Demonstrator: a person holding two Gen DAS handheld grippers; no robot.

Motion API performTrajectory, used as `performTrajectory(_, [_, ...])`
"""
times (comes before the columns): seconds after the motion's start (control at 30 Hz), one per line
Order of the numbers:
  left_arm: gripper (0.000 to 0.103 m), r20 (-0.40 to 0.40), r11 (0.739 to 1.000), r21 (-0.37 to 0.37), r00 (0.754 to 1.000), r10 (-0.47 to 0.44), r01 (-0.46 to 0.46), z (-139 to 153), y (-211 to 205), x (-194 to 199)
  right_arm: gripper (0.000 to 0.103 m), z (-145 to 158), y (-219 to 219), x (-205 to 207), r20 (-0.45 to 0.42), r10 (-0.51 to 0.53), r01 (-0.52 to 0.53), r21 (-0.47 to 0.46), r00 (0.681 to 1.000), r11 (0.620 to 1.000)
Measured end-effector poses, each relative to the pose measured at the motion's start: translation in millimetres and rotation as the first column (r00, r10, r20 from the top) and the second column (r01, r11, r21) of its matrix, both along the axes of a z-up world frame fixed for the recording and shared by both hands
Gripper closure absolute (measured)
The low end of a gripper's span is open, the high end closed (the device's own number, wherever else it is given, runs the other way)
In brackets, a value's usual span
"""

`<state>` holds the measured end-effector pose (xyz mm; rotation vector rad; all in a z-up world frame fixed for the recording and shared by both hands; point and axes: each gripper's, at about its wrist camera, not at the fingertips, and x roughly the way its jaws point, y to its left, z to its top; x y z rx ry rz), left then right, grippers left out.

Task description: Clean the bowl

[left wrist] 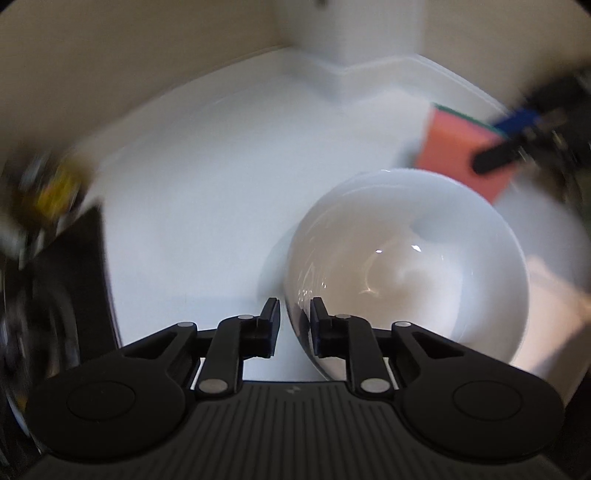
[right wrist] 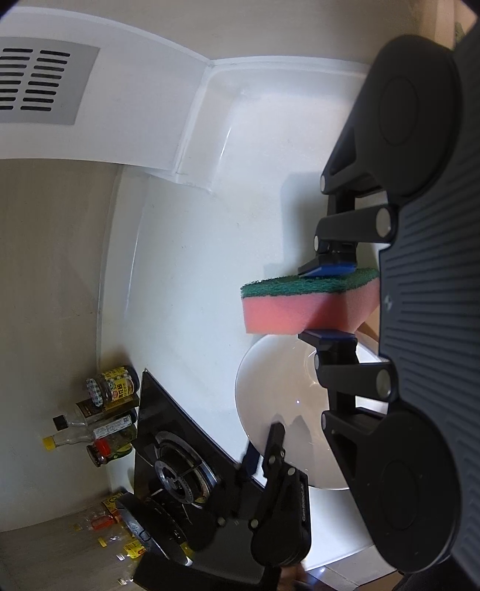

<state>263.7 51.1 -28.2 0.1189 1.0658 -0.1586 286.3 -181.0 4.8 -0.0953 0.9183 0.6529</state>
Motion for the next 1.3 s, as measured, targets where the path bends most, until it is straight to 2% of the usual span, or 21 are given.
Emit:
performTrajectory(0.03, [0.084,-0.008,0.998,-0.022,0.998,0.064,-0.064,-0.3,2.9,-4.7,0.078,-0.1,-0.2,-0.8,-0.003,-0.003,0.003,0.007,1.0,1.0])
performTrajectory(0.1, [0.09,-0.014,0.995,-0.036,0.996,0.089,-0.089,-1.3,3.5,-10.5,0.078,-0.9,0.1,-4.3,-0.009,-0.007,0.007,0.025,1.0,1.0])
performTrajectory(0.17, [0.09,0.002,0.998,-0.016,0.998,0.065,-0.065,-1.0,1.3,-15.1,0.078,-0.3,1.4,-7.9,-0.012,0.001,-0.001,0.022,1.0,1.0])
performTrajectory(0.27, [0.092,0.029,0.996,0.066,0.998,-0.055,0.053,-1.0,-6.3,-16.6,0.078,2.0,3.0,-11.5,-0.019,0.028,-0.028,-0.002,0.999,1.0])
performTrajectory(0.33, [0.091,0.045,0.985,0.076,0.986,-0.159,0.156,-4.1,-5.6,-11.9,0.078,2.6,1.5,-8.3,-0.023,0.032,-0.032,-0.004,0.999,0.999])
performTrajectory(0.37, [0.091,0.052,0.975,0.082,0.976,-0.211,0.206,-5.6,-5.2,-9.6,0.078,2.8,0.6,-5.9,-0.025,0.03,-0.03,0.0,0.999,1.0])
performTrajectory(0.47, [0.09,0.049,0.912,0.113,0.914,-0.402,0.395,-6.4,-12.3,0.5,0.078,4.7,4.1,3.1,-0.007,0.017,-0.017,0.013,1.0,1.0])
performTrajectory(0.5, [0.09,0.048,0.893,0.117,0.896,-0.442,0.434,-6.0,-15.1,0.7,0.078,5.7,6.7,5.6,0.004,0.016,-0.016,0.012,1.0,1.0])
performTrajectory(0.53, [0.09,0.04,0.864,0.12,0.868,-0.496,0.488,-6.0,-19.4,3.2,0.078,5.8,9.2,7.7,0.008,0.018,-0.018,0.007,1.0,1.0])
performTrajectory(0.57, [0.09,0.024,0.849,0.11,0.853,-0.521,0.516,-6.7,-23.4,7.6,0.078,5.4,12.1,10.2,0.01,0.022,-0.022,-0.002,1.0,1.0])
performTrajectory(0.6, [0.09,0.019,0.853,0.103,0.856,-0.517,0.513,-6.7,-24.9,10.3,0.078,5.1,13.9,10.9,0.011,0.026,-0.026,-0.01,1.0,1.0])
performTrajectory(0.67, [0.087,0.011,0.889,0.093,0.893,-0.45,0.447,-5.2,-26.8,16.3,0.078,4.4,16.5,10.6,0.01,0.041,-0.04,-0.026,0.999,0.999])
performTrajectory(0.7, [0.082,0.008,0.909,0.091,0.912,-0.41,0.408,-4.5,-27.2,17.9,0.078,4.1,15.7,10.6,0.006,0.041,-0.041,-0.021,0.999,0.999])
performTrajectory(0.8, [0.08,-0.003,0.969,0.055,0.971,-0.241,0.24,-4.1,-20.2,12.8,0.078,1.2,10.2,7.8,-0.015,0.041,-0.041,0.012,0.999,0.999])
performTrajectory(0.87, [0.08,-0.027,0.99,0.013,0.99,-0.138,0.139,-4.9,-13.9,9.0,0.078,1.2,9.2,5.0,-0.014,0.042,-0.042,0.016,0.999,0.999])
performTrajectory(1.03, [0.083,-0.026,0.999,-0.017,0.999,-0.042,0.041,-8.7,-6.1,-2.6,0.078,0.9,7.9,-3.1,-0.013,0.039,-0.039,0.021,0.999,0.999])
performTrajectory(1.13, [0.091,-0.008,0.999,-0.029,0.999,-0.04,0.04,-9.7,-5.1,-4.2,0.078,2.1,7.4,-11.8,-0.01,0.048,-0.047,0.01,0.999,0.999])
performTrajectory(1.3, [0.092,0.009,0.998,0.005,0.998,-0.068,0.068,-10.3,-7.4,-0.4,0.078,2.3,3.7,-20.7,-0.02,0.052,-0.051,0.02,0.998,0.998])
